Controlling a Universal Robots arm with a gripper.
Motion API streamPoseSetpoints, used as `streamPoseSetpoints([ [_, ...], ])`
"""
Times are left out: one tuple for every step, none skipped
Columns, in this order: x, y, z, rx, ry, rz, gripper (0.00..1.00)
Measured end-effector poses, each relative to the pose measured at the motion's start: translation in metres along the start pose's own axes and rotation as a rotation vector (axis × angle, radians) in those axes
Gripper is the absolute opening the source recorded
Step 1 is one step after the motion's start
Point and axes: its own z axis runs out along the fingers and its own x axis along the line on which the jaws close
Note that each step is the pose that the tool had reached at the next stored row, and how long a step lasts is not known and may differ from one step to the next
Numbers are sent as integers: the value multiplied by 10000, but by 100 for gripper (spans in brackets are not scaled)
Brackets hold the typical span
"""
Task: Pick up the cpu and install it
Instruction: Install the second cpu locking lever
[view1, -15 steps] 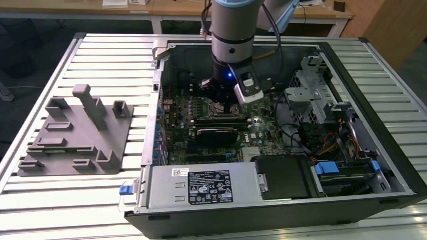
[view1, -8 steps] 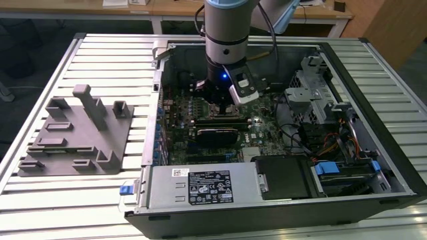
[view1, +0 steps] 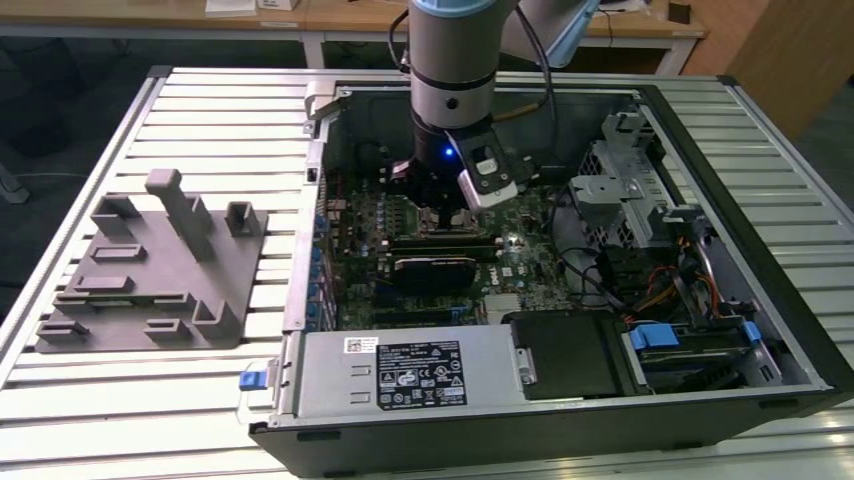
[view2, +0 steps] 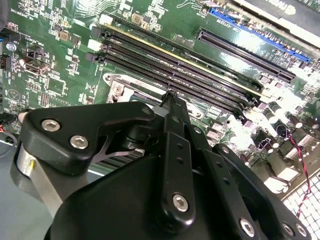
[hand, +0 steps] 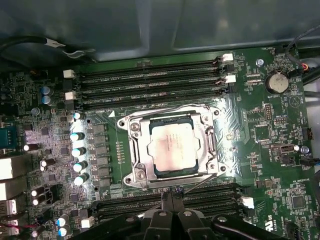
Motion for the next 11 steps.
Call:
streamPoseSetpoints([
  [0, 0, 1, 1, 0, 0, 11],
  [2, -1, 3, 0, -1, 1, 11],
  [7, -1, 5, 0, -1, 3, 11],
  [14, -2, 6, 1, 0, 2, 11],
  [25, -3, 8, -1, -3, 0, 11],
  [38, -5, 9, -1, -7, 1, 11],
  [52, -7, 10, -2, -12, 0, 11],
  [64, -9, 12, -3, -16, 0, 11],
  [73, -10, 14, -3, -18, 0, 11],
  [79, -11, 16, -2, -18, 0, 11],
  [82, -12, 22, -2, -17, 0, 11],
])
